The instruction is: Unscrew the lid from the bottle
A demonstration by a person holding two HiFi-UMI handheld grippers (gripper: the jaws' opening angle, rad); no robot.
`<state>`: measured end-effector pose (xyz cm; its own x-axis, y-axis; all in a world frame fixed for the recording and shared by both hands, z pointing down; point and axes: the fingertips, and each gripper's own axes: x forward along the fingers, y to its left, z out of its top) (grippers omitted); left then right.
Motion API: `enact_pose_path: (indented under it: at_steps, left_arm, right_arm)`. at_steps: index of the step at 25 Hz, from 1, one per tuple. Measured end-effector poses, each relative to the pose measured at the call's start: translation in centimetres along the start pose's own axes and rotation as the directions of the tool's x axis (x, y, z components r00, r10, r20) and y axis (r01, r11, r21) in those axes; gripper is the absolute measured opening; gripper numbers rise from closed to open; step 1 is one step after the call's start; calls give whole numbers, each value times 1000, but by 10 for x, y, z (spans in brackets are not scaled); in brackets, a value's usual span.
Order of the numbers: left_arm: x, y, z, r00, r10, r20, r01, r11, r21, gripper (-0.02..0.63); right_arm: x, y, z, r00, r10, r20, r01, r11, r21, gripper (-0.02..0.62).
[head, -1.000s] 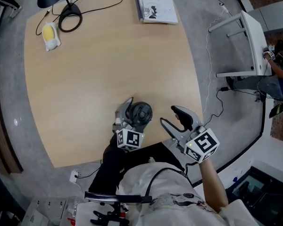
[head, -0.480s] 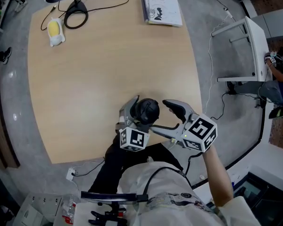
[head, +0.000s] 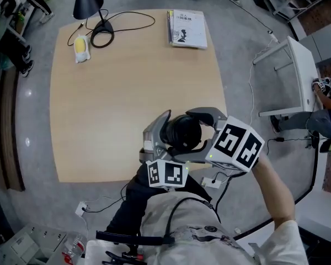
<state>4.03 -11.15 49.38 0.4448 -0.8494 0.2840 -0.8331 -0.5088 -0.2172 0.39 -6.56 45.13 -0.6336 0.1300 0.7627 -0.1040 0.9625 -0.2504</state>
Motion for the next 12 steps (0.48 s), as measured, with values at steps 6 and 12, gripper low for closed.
enact_pose_path:
  at_steps: [6,12]
  left_arm:
    - [-15,-18,54,995,87,38,-88,996,14,431]
    - [-31,-47,92,987,-32,155,37,999,-34,431]
  right_arm:
    - [-53,35,-1,990,53,-132,-88,958,-274,485]
    - [-84,67,-18,921,97,-376,-339,675,-655,486]
